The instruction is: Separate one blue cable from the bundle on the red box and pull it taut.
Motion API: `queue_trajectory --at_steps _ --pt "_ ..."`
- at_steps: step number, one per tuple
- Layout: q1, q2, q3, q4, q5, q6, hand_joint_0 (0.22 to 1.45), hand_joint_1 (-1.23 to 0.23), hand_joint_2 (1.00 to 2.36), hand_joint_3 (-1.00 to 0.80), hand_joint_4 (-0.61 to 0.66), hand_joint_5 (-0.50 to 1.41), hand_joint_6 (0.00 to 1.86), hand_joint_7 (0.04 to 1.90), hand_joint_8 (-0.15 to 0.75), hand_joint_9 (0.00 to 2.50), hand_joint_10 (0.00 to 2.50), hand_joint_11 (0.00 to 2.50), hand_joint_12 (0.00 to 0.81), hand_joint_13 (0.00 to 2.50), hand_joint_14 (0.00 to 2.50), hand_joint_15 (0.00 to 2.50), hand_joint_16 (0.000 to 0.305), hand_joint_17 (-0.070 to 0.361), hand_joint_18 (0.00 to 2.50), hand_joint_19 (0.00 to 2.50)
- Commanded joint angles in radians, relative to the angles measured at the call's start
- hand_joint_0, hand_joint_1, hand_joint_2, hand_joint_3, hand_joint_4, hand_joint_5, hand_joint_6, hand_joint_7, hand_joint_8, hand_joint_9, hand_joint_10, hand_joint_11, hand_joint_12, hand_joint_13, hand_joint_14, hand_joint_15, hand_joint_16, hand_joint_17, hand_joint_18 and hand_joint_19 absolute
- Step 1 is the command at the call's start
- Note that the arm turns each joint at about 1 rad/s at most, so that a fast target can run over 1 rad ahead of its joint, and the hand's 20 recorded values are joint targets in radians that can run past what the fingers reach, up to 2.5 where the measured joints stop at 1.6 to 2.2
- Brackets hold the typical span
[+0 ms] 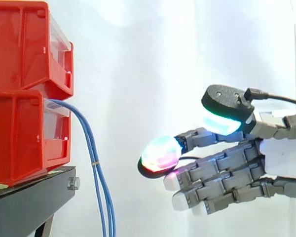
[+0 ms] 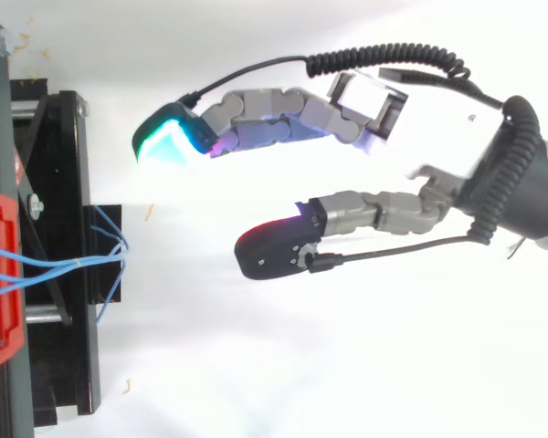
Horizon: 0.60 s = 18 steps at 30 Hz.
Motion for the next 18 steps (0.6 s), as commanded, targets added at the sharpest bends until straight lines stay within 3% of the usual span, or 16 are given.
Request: queue_trajectory --at_steps 1,8,12,18 --pt "0.000 -0.031 0.002 0.052 0.002 0.003 0.44 -0.56 1.00 -0.49 0.16 -0.17 0.50 0.66 0.228 0.61 0.01 0.17 0.374 0.55 0.01 0.29 0.047 0.106 0.36 0.38" --pt "0.016 -0.046 0.004 0.064 0.008 -0.001 0.44 -0.56 1.00 -0.48 0.16 -0.17 0.50 0.66 0.228 0.62 0.01 0.18 0.372 0.56 0.01 0.29 0.048 0.107 0.38 0.38" --pt "0.022 -0.046 0.004 0.066 0.036 -0.015 0.44 -0.56 1.00 -0.48 0.16 -0.17 0.50 0.66 0.228 0.62 0.01 0.18 0.372 0.56 0.01 0.29 0.048 0.107 0.38 0.38" --pt "0.022 -0.048 0.014 0.058 0.037 -0.012 0.44 -0.56 1.00 -0.48 0.17 -0.16 0.50 0.66 0.231 0.63 0.01 0.18 0.372 0.57 0.01 0.30 0.048 0.107 0.39 0.39"
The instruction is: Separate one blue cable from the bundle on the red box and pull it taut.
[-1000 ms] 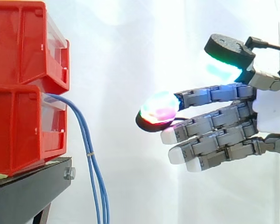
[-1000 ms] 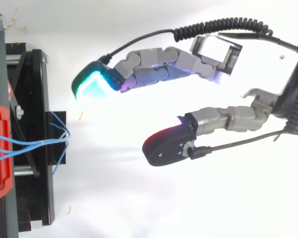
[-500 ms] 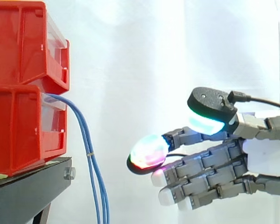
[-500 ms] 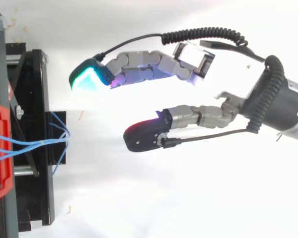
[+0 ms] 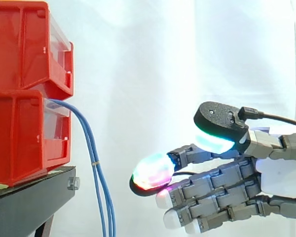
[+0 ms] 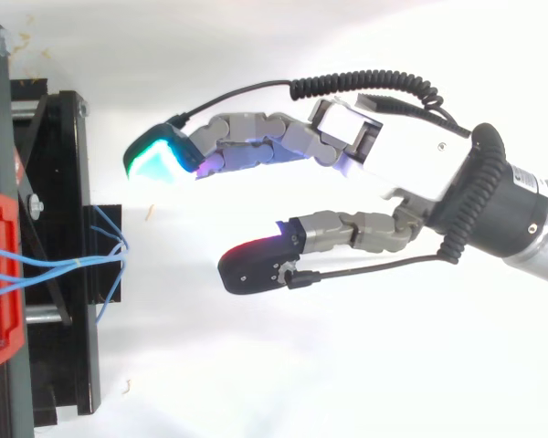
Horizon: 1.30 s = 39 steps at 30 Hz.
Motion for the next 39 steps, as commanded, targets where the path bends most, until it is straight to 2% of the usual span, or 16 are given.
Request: queue_trajectory --at_steps 1,5,9,11,15,17,18,21,23,26,34,38,39 --pt "0.000 0.000 0.004 -0.004 0.001 0.001 0.45 -0.56 1.00 -0.48 0.17 -0.16 0.50 0.66 0.231 0.63 0.01 0.18 0.371 0.57 0.01 0.30 0.047 0.107 0.39 0.39" --pt "0.005 0.000 0.004 -0.030 0.003 -0.010 0.45 -0.56 1.00 -0.48 0.18 -0.16 0.50 0.67 0.232 0.64 0.01 0.19 0.372 0.58 0.01 0.30 0.047 0.107 0.39 0.39" --pt "0.003 -0.001 0.020 -0.052 0.024 -0.032 0.45 -0.56 1.00 -0.48 0.18 -0.16 0.50 0.67 0.232 0.64 0.01 0.19 0.374 0.58 0.01 0.30 0.047 0.106 0.40 0.39" --pt "0.005 -0.003 0.035 -0.063 0.044 -0.055 0.45 -0.56 1.00 -0.48 0.18 -0.16 0.50 0.67 0.232 0.64 0.01 0.19 0.373 0.59 0.01 0.31 0.048 0.107 0.40 0.39" --pt "0.005 -0.024 0.041 -0.064 0.043 -0.111 0.45 -0.56 1.00 -0.48 0.19 -0.15 0.50 0.67 0.235 0.65 0.01 0.19 0.372 0.60 0.01 0.31 0.048 0.107 0.41 0.39" --pt "0.005 -0.044 0.043 -0.053 0.041 -0.110 0.45 -0.56 1.00 -0.48 0.19 -0.15 0.50 0.67 0.233 0.65 0.01 0.19 0.372 0.60 0.01 0.31 0.048 0.108 0.42 0.39" --pt "0.005 -0.076 0.052 -0.029 0.038 -0.091 0.45 -0.56 1.00 -0.48 0.19 -0.15 0.50 0.68 0.234 0.65 0.01 0.19 0.372 0.60 0.01 0.31 0.048 0.108 0.42 0.39" --pt "0.005 -0.112 0.061 0.000 0.032 -0.039 0.45 -0.56 1.00 -0.48 0.19 -0.15 0.50 0.68 0.233 0.65 0.01 0.18 0.374 0.60 0.01 0.31 0.048 0.108 0.42 0.40" --pt "0.005 -0.119 0.064 0.009 0.032 -0.016 0.45 -0.56 1.00 -0.48 0.19 -0.15 0.50 0.68 0.234 0.65 0.01 0.19 0.374 0.60 0.01 0.32 0.048 0.108 0.43 0.40" --pt "0.005 -0.118 0.070 0.011 0.035 -0.013 0.45 -0.56 1.00 -0.48 0.19 -0.15 0.50 0.68 0.239 0.66 0.01 0.20 0.374 0.61 0.01 0.31 0.048 0.108 0.43 0.40" --pt "-0.002 -0.121 0.078 0.014 0.038 -0.039 0.45 -0.55 1.00 -0.48 0.20 -0.15 0.50 0.68 0.239 0.67 0.01 0.19 0.377 0.62 0.01 0.32 0.048 0.109 0.44 0.41" --pt "-0.002 -0.121 0.078 0.017 0.034 -0.067 0.45 -0.55 1.00 -0.48 0.20 -0.15 0.50 0.68 0.239 0.67 0.01 0.19 0.377 0.64 0.01 0.32 0.049 0.110 0.45 0.41" --pt "-0.002 -0.121 0.078 0.028 0.034 -0.096 0.45 -0.55 1.00 -0.48 0.20 -0.15 0.50 0.68 0.242 0.67 0.01 0.19 0.378 0.64 0.01 0.32 0.049 0.110 0.46 0.41"
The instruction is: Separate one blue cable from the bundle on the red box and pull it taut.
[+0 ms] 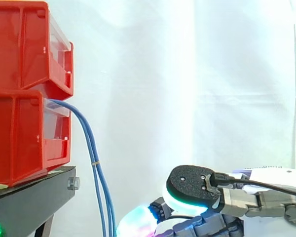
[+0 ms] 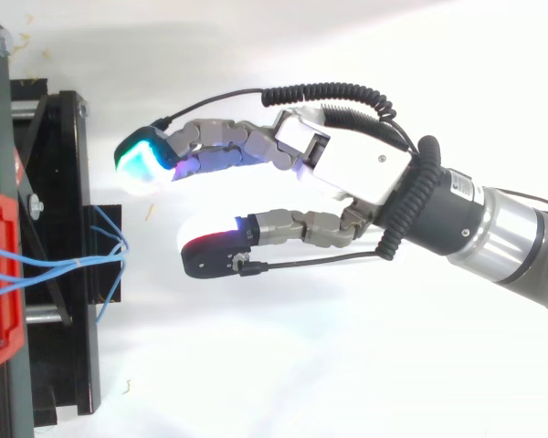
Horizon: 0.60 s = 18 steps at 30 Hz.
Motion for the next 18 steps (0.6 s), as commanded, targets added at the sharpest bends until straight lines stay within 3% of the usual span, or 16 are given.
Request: queue_trajectory --at_steps 1,5,8,11,15,18 --pt "0.000 -0.008 0.000 0.020 -0.002 -0.043 0.45 -0.55 1.00 -0.48 0.20 -0.15 0.50 0.68 0.242 0.67 0.01 0.19 0.378 0.64 0.01 0.33 0.049 0.110 0.47 0.42" --pt "0.000 -0.069 0.033 0.136 -0.004 -0.072 0.45 -0.55 1.00 -0.48 0.21 -0.14 0.50 0.68 0.244 0.69 0.01 0.20 0.379 0.67 0.01 0.35 0.049 0.111 0.49 0.43" --pt "0.000 -0.094 0.065 0.173 -0.005 -0.074 0.45 -0.55 1.00 -0.49 0.21 -0.14 0.50 0.68 0.243 0.70 0.01 0.20 0.379 0.68 0.01 0.34 0.050 0.112 0.50 0.43" --pt "0.000 -0.111 0.099 0.158 -0.035 -0.071 0.45 -0.55 1.00 -0.49 0.21 -0.14 0.50 0.68 0.244 0.70 0.01 0.20 0.379 0.68 0.01 0.34 0.050 0.112 0.51 0.43" --pt "0.006 -0.111 0.099 0.138 -0.067 -0.063 0.45 -0.55 1.00 -0.49 0.21 -0.14 0.50 0.68 0.244 0.71 0.01 0.20 0.378 0.70 0.01 0.35 0.050 0.112 0.52 0.44" --pt "0.007 -0.111 0.099 0.142 -0.100 -0.008 0.46 -0.55 1.00 -0.49 0.21 -0.14 0.50 0.68 0.246 0.71 0.01 0.21 0.378 0.70 0.01 0.36 0.050 0.112 0.52 0.44"
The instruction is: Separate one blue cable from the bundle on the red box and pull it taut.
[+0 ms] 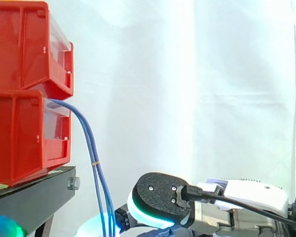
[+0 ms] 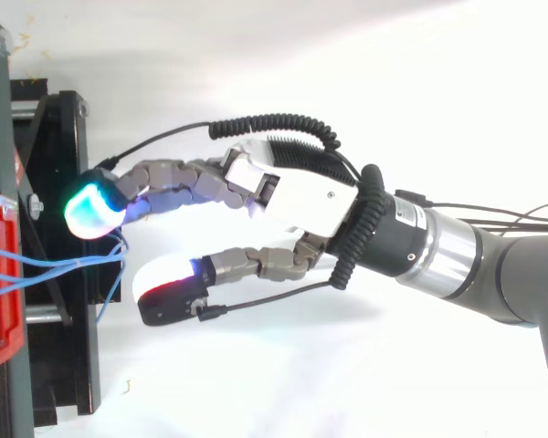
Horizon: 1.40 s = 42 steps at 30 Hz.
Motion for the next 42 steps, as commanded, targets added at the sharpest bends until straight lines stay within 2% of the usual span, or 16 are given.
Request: queue_trajectory --at_steps 1,2,4,7,10,11,16,22,33,36,42 --pt "0.001 -0.001 0.001 0.003 -0.041 0.058 0.46 -0.55 1.00 -0.49 0.20 -0.14 0.50 0.68 0.246 0.71 0.01 0.20 0.379 0.70 0.01 0.36 0.050 0.112 0.52 0.44" --pt "0.001 -0.001 0.003 0.010 -0.070 0.093 0.46 -0.55 1.00 -0.48 0.19 -0.15 0.50 0.68 0.244 0.71 0.01 0.22 0.379 0.70 0.01 0.36 0.050 0.112 0.53 0.44" --pt "0.005 -0.001 0.003 0.027 -0.102 0.133 0.46 -0.55 1.00 -0.49 0.19 -0.15 0.50 0.69 0.242 0.71 0.01 0.23 0.378 0.71 0.02 0.36 0.050 0.112 0.53 0.44" --pt "0.006 -0.001 0.003 0.060 -0.136 0.182 0.46 -0.55 1.00 -0.48 0.19 -0.15 0.50 0.69 0.241 0.72 0.01 0.22 0.377 0.71 0.02 0.37 0.050 0.112 0.53 0.44" --pt "0.005 -0.001 0.003 0.067 -0.142 0.216 0.46 -0.55 1.00 -0.48 0.19 -0.15 0.50 0.70 0.243 0.72 0.01 0.23 0.378 0.72 0.01 0.37 0.050 0.112 0.54 0.44" --pt "0.001 -0.001 0.003 0.072 -0.144 0.250 0.47 -0.55 1.00 -0.48 0.19 -0.15 0.50 0.71 0.243 0.72 0.01 0.24 0.378 0.72 0.01 0.37 0.050 0.112 0.54 0.44" --pt "-0.006 -0.001 0.003 0.072 -0.145 0.300 0.47 -0.56 1.00 -0.48 0.20 -0.14 0.50 0.74 0.239 0.73 0.01 0.24 0.375 0.73 0.01 0.37 0.049 0.110 0.55 0.45" --pt "-0.011 -0.001 0.003 0.072 -0.154 0.322 0.49 -0.56 1.00 -0.46 0.22 -0.12 0.50 0.81 0.238 0.74 0.01 0.24 0.370 0.74 0.01 0.38 0.048 0.107 0.56 0.46" --pt "-0.031 0.001 0.003 0.064 -0.203 0.388 0.51 -0.59 1.00 -0.46 0.24 -0.10 0.50 0.93 0.234 0.76 0.01 0.26 0.363 0.75 0.02 0.40 0.046 0.103 0.58 0.47" --pt "-0.038 0.002 0.005 0.069 -0.213 0.394 0.52 -0.61 1.00 -0.45 0.24 -0.09 0.50 0.97 0.230 0.76 0.01 0.26 0.360 0.75 0.02 0.39 0.045 0.101 0.58 0.47" --pt "-0.041 0.002 0.005 0.072 -0.214 0.394 0.53 -0.65 1.00 -0.42 0.22 -0.07 0.50 1.08 0.218 0.77 0.01 0.28 0.354 0.75 0.02 0.40 0.044 0.099 0.58 0.47"
